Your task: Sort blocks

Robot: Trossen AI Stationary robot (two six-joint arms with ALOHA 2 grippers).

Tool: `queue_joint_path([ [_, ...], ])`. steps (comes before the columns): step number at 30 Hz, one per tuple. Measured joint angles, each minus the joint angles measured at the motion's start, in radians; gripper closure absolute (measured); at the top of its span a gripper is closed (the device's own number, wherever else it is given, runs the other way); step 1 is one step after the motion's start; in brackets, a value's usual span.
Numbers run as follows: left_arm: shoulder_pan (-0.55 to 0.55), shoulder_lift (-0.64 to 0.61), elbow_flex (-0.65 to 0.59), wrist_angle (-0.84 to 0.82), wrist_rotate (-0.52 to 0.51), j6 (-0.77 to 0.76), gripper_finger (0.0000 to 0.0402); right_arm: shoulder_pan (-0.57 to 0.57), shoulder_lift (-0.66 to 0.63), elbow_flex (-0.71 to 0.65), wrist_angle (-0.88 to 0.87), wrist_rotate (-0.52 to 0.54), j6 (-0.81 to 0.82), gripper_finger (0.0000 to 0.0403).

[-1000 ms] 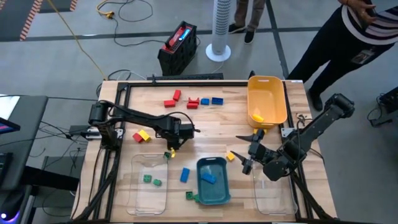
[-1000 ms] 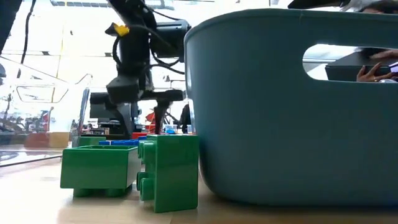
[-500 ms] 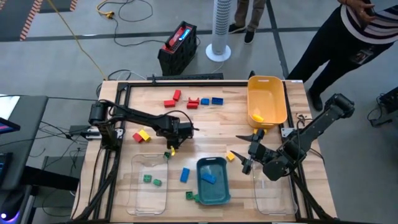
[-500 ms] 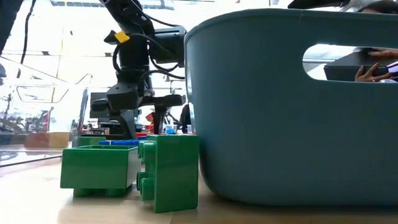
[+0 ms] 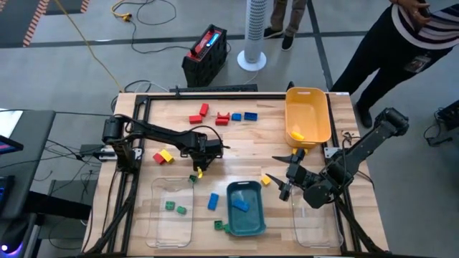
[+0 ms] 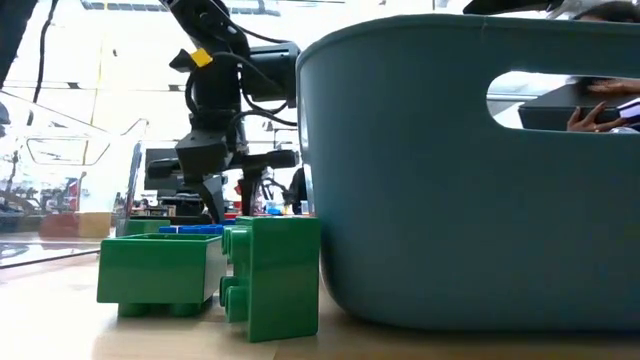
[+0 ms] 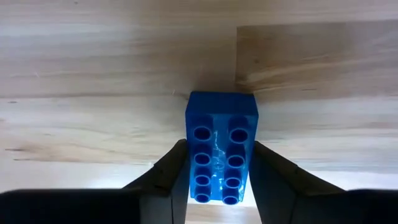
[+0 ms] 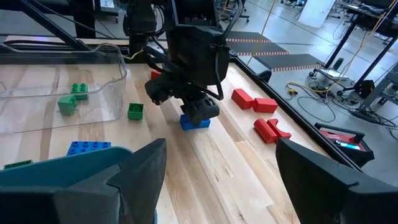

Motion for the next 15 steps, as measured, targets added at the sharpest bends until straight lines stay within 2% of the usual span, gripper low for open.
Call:
queue_joint_path([
  [10, -0.039, -0.001, 0.074, -0.036, -0.06, -0.144, 0.0268, -0.001, 0.0, 0.0, -0.002, 0.0, -0.005, 0.0088],
  [15, -0.066, -0.025, 0.149, -0.109, -0.107, -0.235, 0.0267, -0.001, 0.0, 0.0, -0.001, 0.0, -0.006, 0.0088],
])
